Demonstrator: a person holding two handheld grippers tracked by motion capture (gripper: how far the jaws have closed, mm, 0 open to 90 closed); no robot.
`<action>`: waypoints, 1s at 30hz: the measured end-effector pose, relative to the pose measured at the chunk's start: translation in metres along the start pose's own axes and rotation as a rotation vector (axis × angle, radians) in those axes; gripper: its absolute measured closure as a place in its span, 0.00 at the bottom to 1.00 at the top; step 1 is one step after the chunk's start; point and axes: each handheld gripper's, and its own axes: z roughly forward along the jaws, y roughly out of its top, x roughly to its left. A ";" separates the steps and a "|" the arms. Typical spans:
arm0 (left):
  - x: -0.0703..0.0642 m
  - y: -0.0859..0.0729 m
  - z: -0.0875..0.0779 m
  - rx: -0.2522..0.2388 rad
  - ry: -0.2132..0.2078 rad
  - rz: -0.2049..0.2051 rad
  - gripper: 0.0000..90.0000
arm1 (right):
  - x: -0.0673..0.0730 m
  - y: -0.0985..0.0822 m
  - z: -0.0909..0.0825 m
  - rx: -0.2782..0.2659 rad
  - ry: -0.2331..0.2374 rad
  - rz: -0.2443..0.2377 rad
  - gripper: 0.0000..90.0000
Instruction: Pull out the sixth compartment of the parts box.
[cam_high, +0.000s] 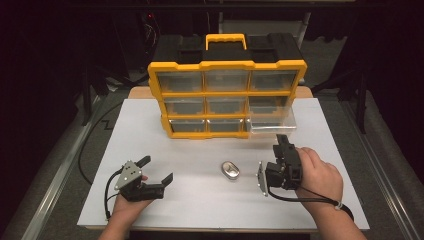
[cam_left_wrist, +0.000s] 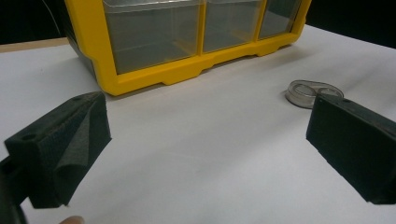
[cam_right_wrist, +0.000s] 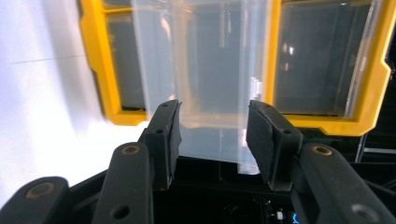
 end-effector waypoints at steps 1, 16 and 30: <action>0.000 0.000 0.000 0.000 0.000 -0.001 0.01 | 0.003 0.000 -0.001 -0.001 0.003 -0.009 0.61; 0.001 -0.001 -0.001 -0.005 0.001 -0.010 0.01 | 0.048 0.002 0.006 0.000 0.081 -0.008 0.59; 0.001 -0.001 0.001 0.007 0.004 0.001 0.01 | 0.087 -0.003 0.009 0.019 0.137 0.020 0.59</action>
